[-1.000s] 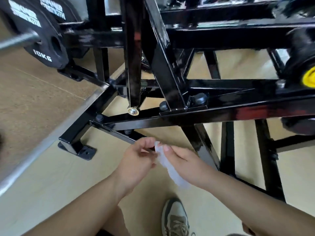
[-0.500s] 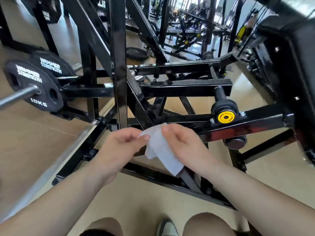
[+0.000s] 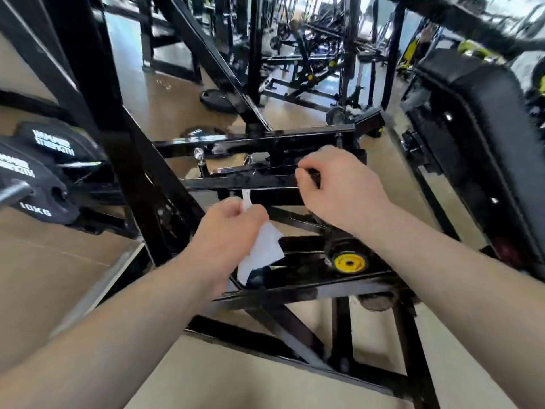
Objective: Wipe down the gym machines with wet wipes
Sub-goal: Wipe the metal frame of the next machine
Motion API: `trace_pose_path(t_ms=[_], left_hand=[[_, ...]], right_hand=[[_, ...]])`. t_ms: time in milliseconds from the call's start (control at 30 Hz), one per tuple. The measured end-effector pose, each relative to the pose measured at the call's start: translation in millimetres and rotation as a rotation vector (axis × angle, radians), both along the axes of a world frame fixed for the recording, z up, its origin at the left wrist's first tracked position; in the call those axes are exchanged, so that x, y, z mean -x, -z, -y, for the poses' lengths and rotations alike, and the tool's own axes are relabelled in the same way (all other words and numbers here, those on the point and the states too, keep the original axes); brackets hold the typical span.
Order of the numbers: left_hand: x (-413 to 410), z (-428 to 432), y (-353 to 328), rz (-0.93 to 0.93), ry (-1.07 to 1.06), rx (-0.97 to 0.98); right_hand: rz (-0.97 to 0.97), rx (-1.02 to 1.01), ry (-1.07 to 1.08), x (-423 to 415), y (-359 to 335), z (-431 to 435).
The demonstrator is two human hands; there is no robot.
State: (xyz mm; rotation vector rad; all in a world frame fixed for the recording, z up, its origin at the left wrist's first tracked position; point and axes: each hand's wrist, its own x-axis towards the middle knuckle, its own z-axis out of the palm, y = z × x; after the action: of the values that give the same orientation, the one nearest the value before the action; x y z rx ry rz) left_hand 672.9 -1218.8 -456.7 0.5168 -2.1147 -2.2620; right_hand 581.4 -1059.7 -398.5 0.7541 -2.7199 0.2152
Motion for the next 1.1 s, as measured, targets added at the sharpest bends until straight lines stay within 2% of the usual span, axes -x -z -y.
trace_pose_path(t_ms=[167,233,300,367,433,500,600,667,733,800,900,1000,1100], left_hand=[[58,-15,-3,0.029,-0.238,0.004],[79,-11,-9,-0.037,-0.306,0.121],[95,-4,-20,-0.219,-0.340,0.404],[117,-10,-23,-0.338,-0.106,0.753],[131,-19,-9,-0.252,0.213,0.892],[145,-17,18,-0.205,0.378,0.981],[154,-18,27,-0.215,0.412,0.882],[146,-19,24,-0.233,0.398,0.733],[137,-25,17,-0.269,0.349,0.536],[131,-28,12,-0.269,0.313,0.457],[142,-8,22,-0.213,0.219,0.607],[148,11,39,-0.061,0.212,0.954],[148,19,43,0.160,0.241,1.005]], right_hand=[[0.105,-0.062,0.102,80,15,-17],[0.184,-0.054,0.100,103,22,-21],[0.211,-0.055,0.110,122,23,-17],[0.189,-0.149,0.174,133,25,-14],[0.110,-0.171,0.204,144,28,-8],[0.057,-0.245,0.206,147,35,4],[-0.014,-0.227,0.234,150,43,-5],[-0.074,-0.175,0.164,148,43,-8],[0.005,-0.115,0.171,147,39,-6],[0.067,-0.115,0.186,142,37,-7],[0.056,-0.188,0.213,134,37,-1],[0.068,-0.258,0.226,123,37,0],[0.071,-0.335,0.276,120,34,1]])
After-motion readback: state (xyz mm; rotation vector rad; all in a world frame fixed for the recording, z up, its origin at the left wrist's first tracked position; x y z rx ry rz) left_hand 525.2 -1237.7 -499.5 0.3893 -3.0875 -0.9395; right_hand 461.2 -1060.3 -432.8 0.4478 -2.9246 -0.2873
